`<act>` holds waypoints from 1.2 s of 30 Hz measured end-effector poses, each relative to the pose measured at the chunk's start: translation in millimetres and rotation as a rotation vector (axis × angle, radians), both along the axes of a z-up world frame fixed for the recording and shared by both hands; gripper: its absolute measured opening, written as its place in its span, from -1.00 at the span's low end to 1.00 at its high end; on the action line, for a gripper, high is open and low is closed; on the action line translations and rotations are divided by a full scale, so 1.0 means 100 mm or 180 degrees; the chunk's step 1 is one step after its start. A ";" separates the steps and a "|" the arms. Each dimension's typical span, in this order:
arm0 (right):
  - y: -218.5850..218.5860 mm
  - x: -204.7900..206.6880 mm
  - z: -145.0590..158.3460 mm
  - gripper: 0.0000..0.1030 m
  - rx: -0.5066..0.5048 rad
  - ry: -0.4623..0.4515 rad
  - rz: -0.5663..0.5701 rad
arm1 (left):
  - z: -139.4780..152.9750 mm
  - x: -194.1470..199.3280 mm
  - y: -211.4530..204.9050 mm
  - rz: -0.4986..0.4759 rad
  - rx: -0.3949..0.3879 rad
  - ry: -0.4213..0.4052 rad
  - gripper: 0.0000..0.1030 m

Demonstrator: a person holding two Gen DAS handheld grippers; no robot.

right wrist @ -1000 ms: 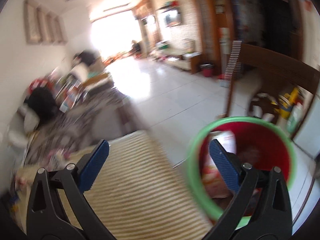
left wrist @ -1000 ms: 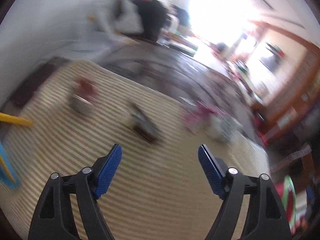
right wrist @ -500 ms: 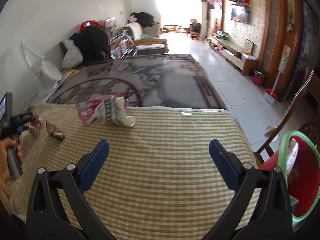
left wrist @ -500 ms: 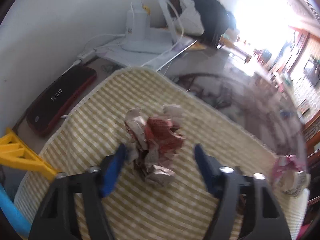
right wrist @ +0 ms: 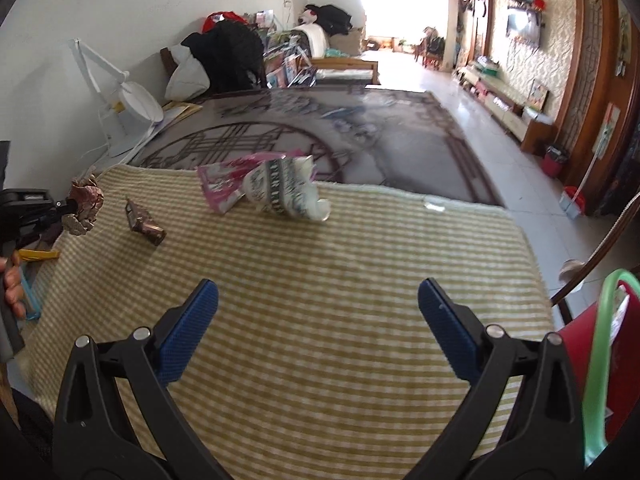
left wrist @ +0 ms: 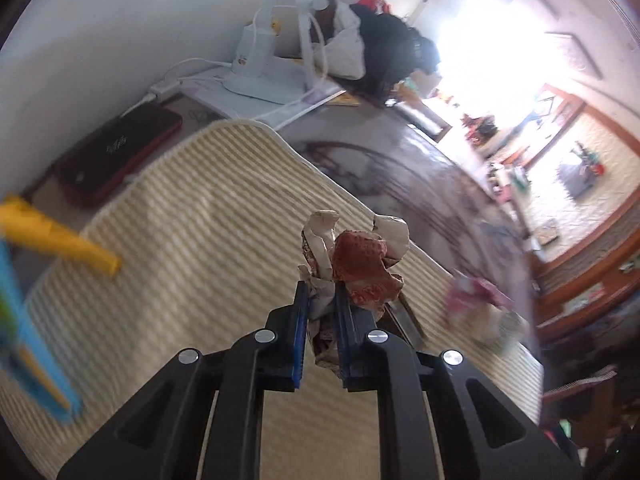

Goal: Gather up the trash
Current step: 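Grasp the brown cigarette box with the right tool while the left holds its paper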

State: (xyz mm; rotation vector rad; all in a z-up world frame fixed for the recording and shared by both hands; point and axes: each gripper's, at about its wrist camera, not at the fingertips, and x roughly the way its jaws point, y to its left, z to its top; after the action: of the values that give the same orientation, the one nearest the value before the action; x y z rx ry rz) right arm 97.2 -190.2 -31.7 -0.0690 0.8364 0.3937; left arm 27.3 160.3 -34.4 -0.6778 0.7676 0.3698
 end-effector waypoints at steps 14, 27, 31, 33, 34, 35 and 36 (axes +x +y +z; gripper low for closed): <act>1.72 0.43 -0.28 0.91 -0.0140 0.0320 0.0704 | 0.09 -0.38 -0.10 -0.0029 -0.0018 -0.0178 -0.77; 2.42 0.53 -0.50 -0.57 -0.0560 0.0427 0.1020 | 0.12 -0.33 -0.13 -0.0103 -0.0157 -0.0295 -0.73; 2.20 0.41 -0.40 -0.70 -0.0479 0.0369 0.1035 | 0.10 -0.31 -0.14 -0.0119 -0.0149 -0.0257 -0.73; 2.00 0.30 -0.34 -0.70 -0.0462 0.0326 0.1050 | 0.07 -0.28 -0.15 -0.0125 -0.0146 -0.0209 -0.73; 1.91 0.26 -0.32 -0.70 -0.0452 0.0319 0.1055 | 0.05 -0.27 -0.16 -0.0133 -0.0148 -0.0176 -0.73; 1.77 0.19 -0.30 -0.70 -0.0438 0.0322 0.1057 | 0.02 -0.26 -0.17 -0.0145 -0.0152 -0.0136 -0.72; 1.68 0.15 -0.29 -0.70 -0.0435 0.0332 0.1056 | 0.01 -0.25 -0.18 -0.0157 -0.0155 -0.0108 -0.72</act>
State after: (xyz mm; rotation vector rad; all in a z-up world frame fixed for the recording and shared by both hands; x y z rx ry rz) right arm 112.3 -22.0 -60.5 -0.3194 0.9570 0.6557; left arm 2.3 142.0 -33.9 -0.7080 0.7616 0.2946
